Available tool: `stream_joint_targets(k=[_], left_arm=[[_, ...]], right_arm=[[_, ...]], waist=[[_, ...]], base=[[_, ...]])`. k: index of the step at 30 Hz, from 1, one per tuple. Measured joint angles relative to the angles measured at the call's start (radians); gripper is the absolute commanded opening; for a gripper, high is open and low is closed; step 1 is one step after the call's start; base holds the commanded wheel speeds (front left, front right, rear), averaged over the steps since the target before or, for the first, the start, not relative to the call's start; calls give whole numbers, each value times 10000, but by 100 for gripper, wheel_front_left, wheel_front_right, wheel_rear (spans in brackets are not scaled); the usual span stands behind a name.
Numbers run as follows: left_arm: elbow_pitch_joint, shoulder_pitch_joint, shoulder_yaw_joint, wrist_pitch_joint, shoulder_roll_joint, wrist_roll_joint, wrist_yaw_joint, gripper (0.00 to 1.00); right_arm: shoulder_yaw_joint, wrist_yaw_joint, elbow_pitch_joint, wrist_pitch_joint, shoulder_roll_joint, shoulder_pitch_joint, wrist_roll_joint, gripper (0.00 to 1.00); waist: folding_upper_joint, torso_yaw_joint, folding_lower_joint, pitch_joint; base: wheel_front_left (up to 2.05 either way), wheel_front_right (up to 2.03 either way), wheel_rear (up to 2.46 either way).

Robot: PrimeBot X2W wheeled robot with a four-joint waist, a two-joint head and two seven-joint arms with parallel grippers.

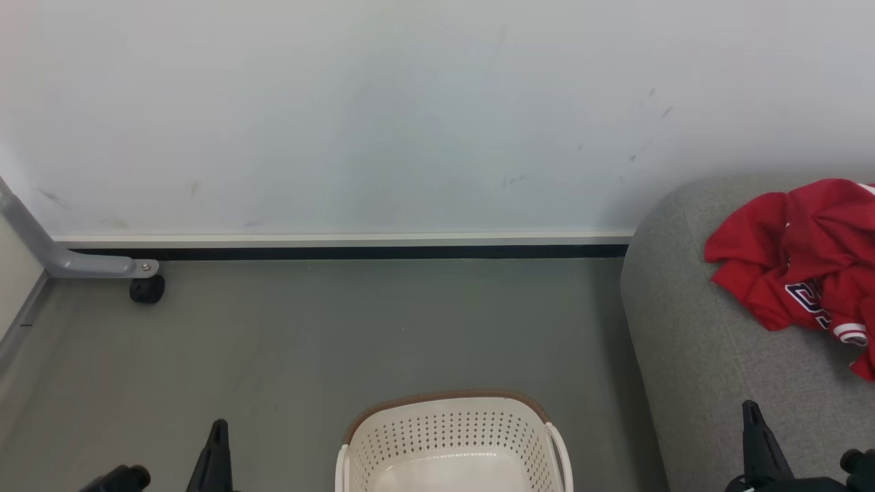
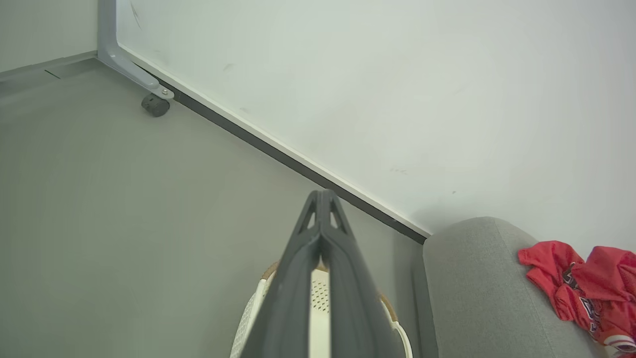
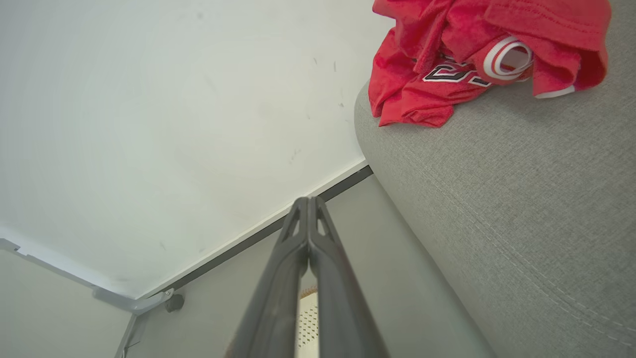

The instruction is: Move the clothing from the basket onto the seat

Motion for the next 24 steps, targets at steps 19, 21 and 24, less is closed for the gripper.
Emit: stream_joint_targets(k=[19, 21, 24], left_arm=[[188, -272, 514, 614, -199, -2159, -428, 0], [217, -326, 589, 644, -232, -2314, -470, 0], [226, -397, 663, 792, -267, -2736, -525, 0]], right_arm=[[-556, 433, 418, 656, 276, -403, 2230, 0], [-617, 453, 439, 704, 291, -465, 2439, 0], [-708, 527, 518, 792, 320, -477, 2823, 0]], waist=[[0, -191, 0, 63], [0, -211, 0, 70], [0, -242, 0, 80]], base=[[0, 0, 0], [0, 0, 0], [0, 0, 0]])
